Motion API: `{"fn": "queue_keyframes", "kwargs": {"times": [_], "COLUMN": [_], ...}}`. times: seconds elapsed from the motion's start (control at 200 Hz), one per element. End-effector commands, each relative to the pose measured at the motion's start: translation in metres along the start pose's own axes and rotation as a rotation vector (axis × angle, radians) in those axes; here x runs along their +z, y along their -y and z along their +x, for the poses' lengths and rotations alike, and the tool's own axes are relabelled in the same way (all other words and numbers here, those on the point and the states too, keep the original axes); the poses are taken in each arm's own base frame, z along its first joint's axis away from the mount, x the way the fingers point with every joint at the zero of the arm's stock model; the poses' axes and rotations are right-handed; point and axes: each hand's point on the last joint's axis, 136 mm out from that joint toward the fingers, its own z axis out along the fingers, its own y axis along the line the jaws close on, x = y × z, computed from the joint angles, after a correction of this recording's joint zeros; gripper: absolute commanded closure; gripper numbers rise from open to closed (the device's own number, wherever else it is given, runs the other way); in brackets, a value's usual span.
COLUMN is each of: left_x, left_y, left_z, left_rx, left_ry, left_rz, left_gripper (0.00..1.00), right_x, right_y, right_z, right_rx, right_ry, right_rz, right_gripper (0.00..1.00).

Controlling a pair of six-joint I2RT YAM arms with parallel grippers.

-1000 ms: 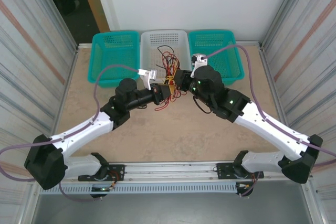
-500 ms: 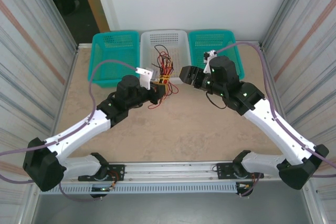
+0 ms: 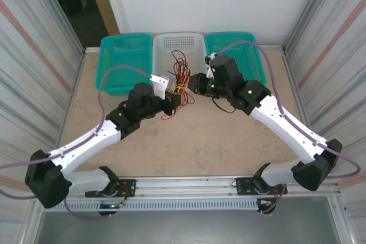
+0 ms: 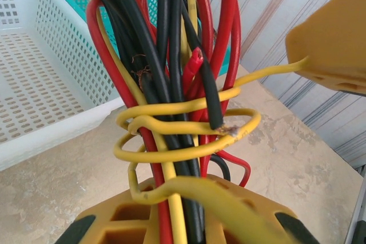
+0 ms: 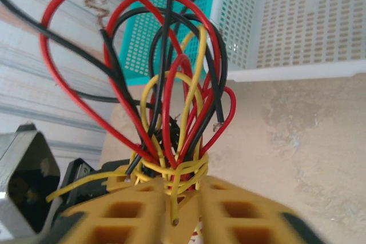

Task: Untangle the cables

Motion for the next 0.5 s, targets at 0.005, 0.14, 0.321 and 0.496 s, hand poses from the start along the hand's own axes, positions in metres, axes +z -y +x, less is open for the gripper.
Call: {"fn": "queue_keyframes", "kwargs": {"times": [0.005, 0.14, 0.321, 0.496], "left_x": [-0.013, -0.014, -0.03, -0.045], "left_y": [0.016, 0.012, 0.023, 0.036], "left_z": [-0.032, -0.032, -0.056, -0.077], "left_rx": [0.044, 0.036, -0.054, -0.093], "left_ry": [0.103, 0.115, 0.221, 0.321], "left_rz": [0.043, 0.032, 0.164, 0.246], "left_gripper": [1.0, 1.0, 1.0, 1.0], "right_x": [-0.006, -0.015, -0.028, -0.037], "right_y": [0.002, 0.014, 0.035, 0.053], "right_z": [-0.005, -0.007, -0.007, -0.008], "right_rx": [0.002, 0.017, 0.054, 0.108], "right_ry": [0.018, 0.045, 0.07, 0.095], "right_rz": [0.038, 0.06, 0.079, 0.072], "right_gripper": [0.97, 1.0, 1.0, 1.0]}}
